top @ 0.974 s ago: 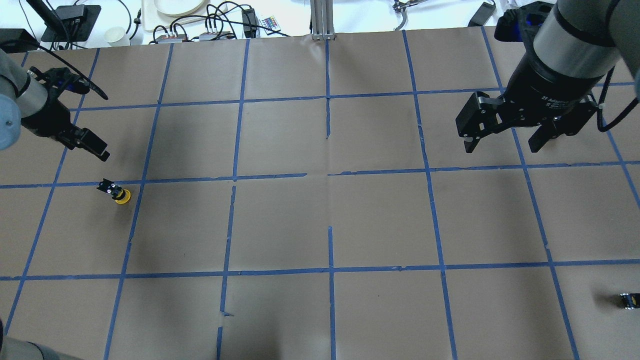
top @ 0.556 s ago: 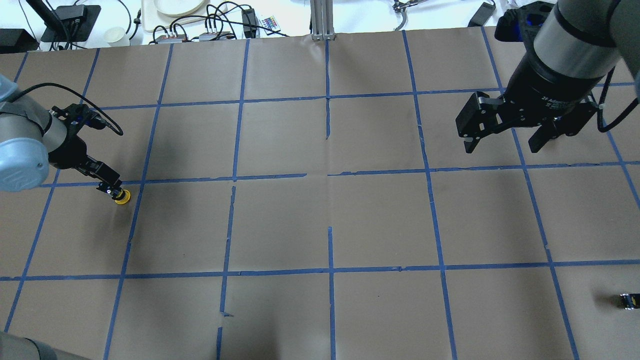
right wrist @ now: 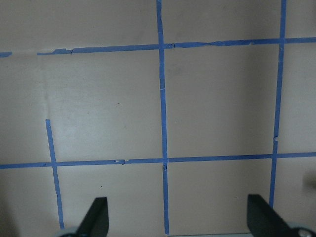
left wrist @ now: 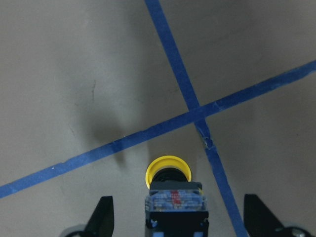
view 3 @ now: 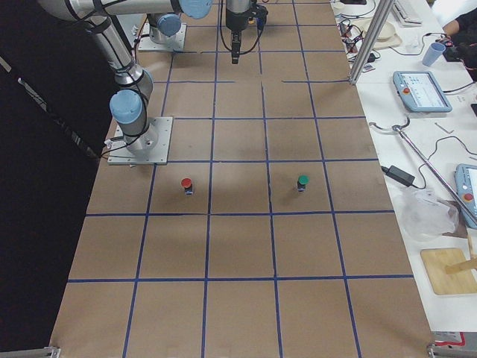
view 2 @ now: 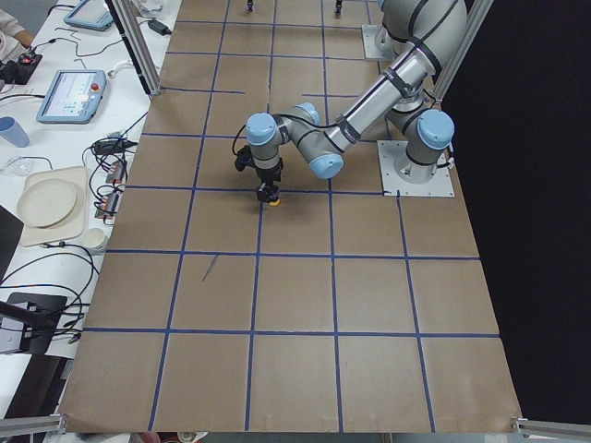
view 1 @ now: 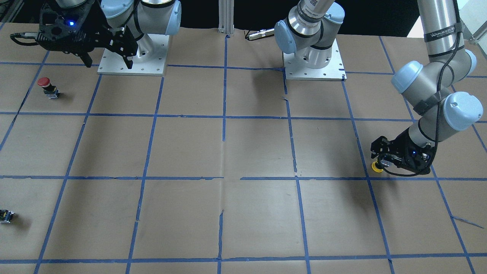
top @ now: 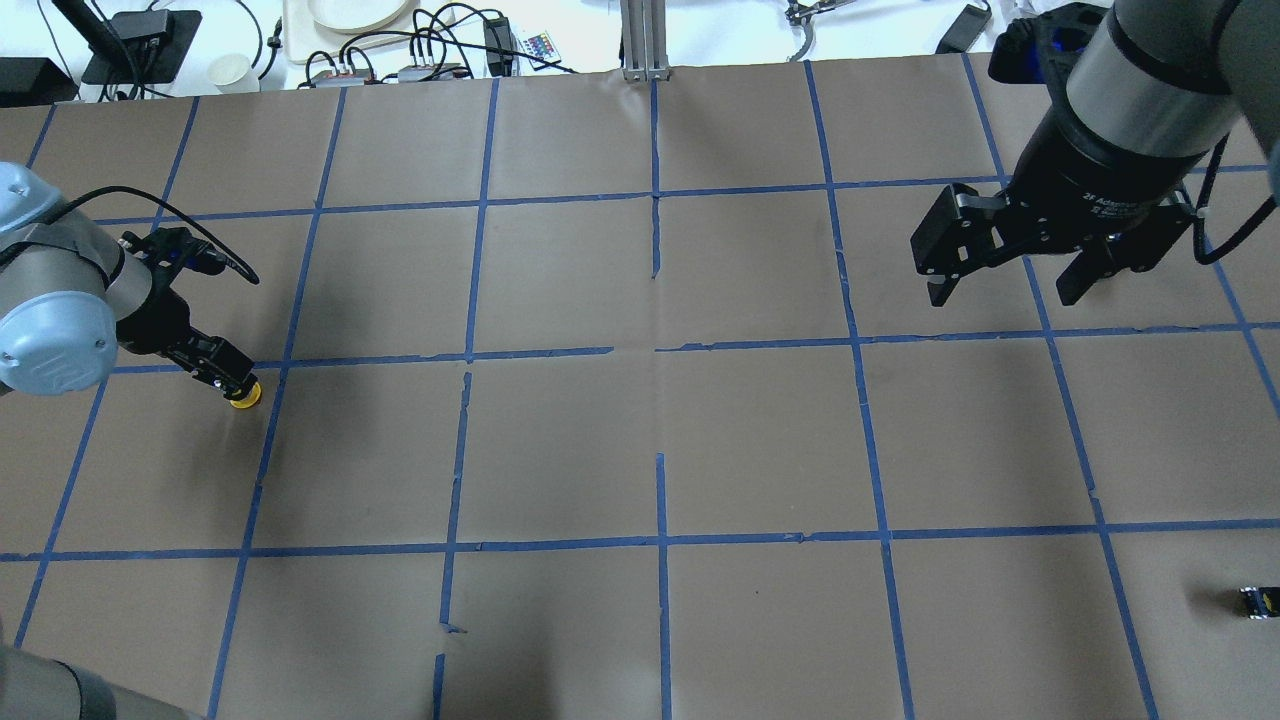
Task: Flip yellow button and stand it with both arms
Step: 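Close the left gripper on the yellow button's dark base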
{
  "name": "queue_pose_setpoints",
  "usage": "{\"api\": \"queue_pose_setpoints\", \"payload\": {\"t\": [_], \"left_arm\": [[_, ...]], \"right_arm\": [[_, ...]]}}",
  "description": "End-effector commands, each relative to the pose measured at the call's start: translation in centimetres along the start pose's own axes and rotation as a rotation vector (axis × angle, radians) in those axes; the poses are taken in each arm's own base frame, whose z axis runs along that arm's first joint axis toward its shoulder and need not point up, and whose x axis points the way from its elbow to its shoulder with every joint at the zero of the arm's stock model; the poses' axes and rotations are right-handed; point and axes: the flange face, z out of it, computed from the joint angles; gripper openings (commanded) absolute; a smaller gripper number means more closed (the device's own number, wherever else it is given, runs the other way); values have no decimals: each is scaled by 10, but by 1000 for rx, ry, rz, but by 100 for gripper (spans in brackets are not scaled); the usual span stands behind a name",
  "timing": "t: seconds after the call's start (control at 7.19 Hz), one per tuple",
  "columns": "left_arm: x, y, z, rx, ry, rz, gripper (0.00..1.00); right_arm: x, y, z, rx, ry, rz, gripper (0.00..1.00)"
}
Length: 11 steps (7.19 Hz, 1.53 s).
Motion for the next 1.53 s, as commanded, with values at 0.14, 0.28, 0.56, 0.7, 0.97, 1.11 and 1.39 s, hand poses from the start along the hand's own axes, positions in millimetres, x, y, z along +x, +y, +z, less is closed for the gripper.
{"api": "queue_pose_setpoints", "payload": {"t": [0.14, 0.28, 0.56, 0.7, 0.97, 1.11, 1.39], "left_arm": [[10, -5, -10, 5, -18, 14, 67], [10, -5, -10, 3, -17, 13, 66], [7, -6, -12, 10, -25, 13, 65], [6, -6, -9, 7, -20, 14, 66], [4, -6, -4, 0, -14, 15, 67], [2, -5, -4, -10, -22, 13, 67], [0, -2, -3, -40, -47, 14, 67]], "right_arm": [[1, 0, -1, 2, -16, -7, 100], [2, 0, 1, -6, -11, -6, 100], [2, 0, 1, -10, -11, 5, 100], [1, 0, 1, -10, -14, 5, 100], [2, 0, 2, -12, -8, 7, 100], [2, 0, 1, -12, -3, 7, 100], [2, 0, 2, -12, -4, 7, 100]]}}
